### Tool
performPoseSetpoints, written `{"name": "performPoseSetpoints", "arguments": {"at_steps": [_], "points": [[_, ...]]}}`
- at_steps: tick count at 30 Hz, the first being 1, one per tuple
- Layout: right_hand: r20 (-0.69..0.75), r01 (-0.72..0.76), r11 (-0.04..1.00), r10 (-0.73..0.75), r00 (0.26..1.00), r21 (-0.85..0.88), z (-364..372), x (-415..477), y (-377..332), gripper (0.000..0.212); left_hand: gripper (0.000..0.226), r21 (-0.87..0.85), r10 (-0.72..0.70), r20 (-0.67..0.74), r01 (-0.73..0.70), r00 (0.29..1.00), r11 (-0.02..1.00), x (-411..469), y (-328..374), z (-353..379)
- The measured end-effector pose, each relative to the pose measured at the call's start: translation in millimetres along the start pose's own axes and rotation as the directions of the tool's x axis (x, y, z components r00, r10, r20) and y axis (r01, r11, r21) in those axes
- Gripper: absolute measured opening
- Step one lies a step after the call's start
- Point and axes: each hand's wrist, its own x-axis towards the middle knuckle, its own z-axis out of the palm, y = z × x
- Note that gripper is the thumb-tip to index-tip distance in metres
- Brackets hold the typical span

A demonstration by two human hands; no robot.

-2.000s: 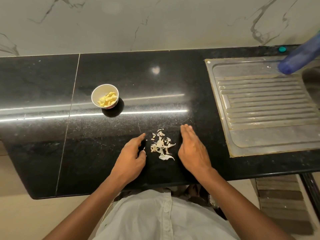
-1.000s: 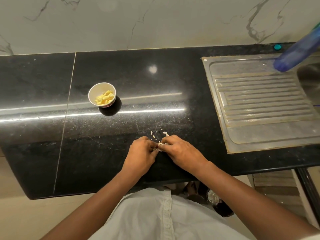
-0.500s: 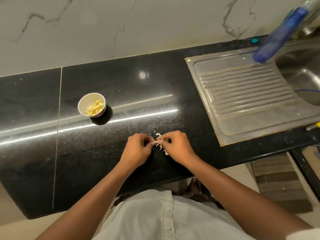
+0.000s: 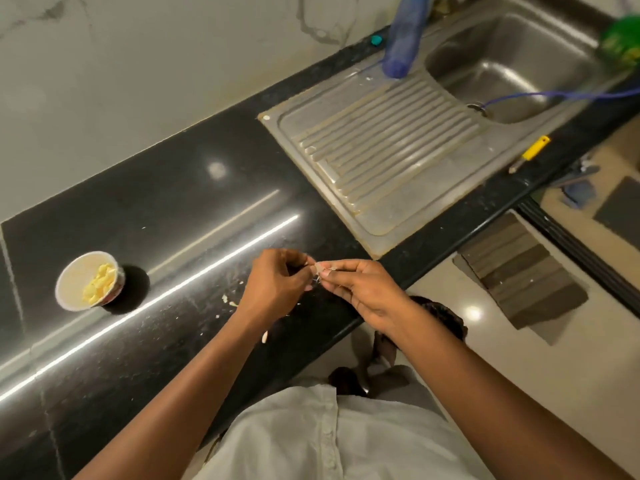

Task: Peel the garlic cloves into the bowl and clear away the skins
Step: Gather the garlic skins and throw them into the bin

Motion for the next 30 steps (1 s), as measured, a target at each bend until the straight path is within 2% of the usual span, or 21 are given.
{"name": "performPoseSetpoints", "arguments": {"at_steps": [5, 6, 9, 12, 14, 18, 21, 24, 26, 30], "points": [[-0.207, 0.091, 0.968, -0.042, 0.978, 0.233, -76.4, -32.5, -2.0, 0.016, 0.009, 0.006, 0.093, 0.214, -0.096, 0.972, 0.995, 20.9, 44.4, 80.2], [-0.24, 0.104, 0.96, -0.041, 0.97, 0.259, -83.0, -39.3, -1.9, 0.016, 0.011, 0.021, 0.117, 0.223, -0.125, 0.968, 0.992, 20.8, 48.7, 88.1], [-0.374, 0.172, 0.926, -0.036, 0.927, 0.337, -144.9, -63.6, 6.9, 0.018, 0.016, 0.056, 0.179, 0.351, -0.212, 0.919, 0.976, 28.4, 69.2, 158.8], [-0.469, 0.206, 0.9, -0.001, 0.883, 0.385, -199.9, -81.8, 24.1, 0.016, 0.019, 0.055, 0.15, 0.462, -0.197, 0.874, 0.979, 29.0, 74.3, 226.9], [-0.545, 0.224, 0.879, 0.047, 0.837, 0.42, -236.7, -83.2, 43.3, 0.015, 0.023, 0.069, 0.096, 0.501, -0.15, 0.86, 0.986, 32.5, 69.0, 274.2], [-0.641, 0.205, 0.862, 0.167, 0.75, 0.464, -292.1, -58.8, 88.0, 0.017, 0.016, 0.154, -0.041, 0.539, -0.051, 0.841, 0.987, 51.4, 35.8, 352.5], [-0.689, 0.16, 0.86, 0.263, 0.675, 0.485, -333.5, -14.2, 125.2, 0.019, 0.024, 0.196, -0.198, 0.521, 0.109, 0.83, 0.975, 75.9, 0.8, 409.6], [-0.707, 0.068, 0.878, 0.332, 0.624, 0.473, -372.9, 35.9, 165.4, 0.019, 0.009, 0.253, -0.407, 0.443, 0.325, 0.799, 0.912, 107.3, -47.3, 469.1], [-0.694, 0.003, 0.892, 0.349, 0.63, 0.452, -390.9, 66.1, 186.6, 0.019, 0.015, 0.27, -0.486, 0.382, 0.408, 0.786, 0.872, 127.5, -79.0, 494.3], [-0.71, -0.08, 0.886, 0.417, 0.568, 0.457, -426.2, 129.7, 242.5, 0.018, 0.02, 0.22, -0.649, 0.296, 0.611, 0.701, 0.761, 162.9, -141.3, 539.1]]}}
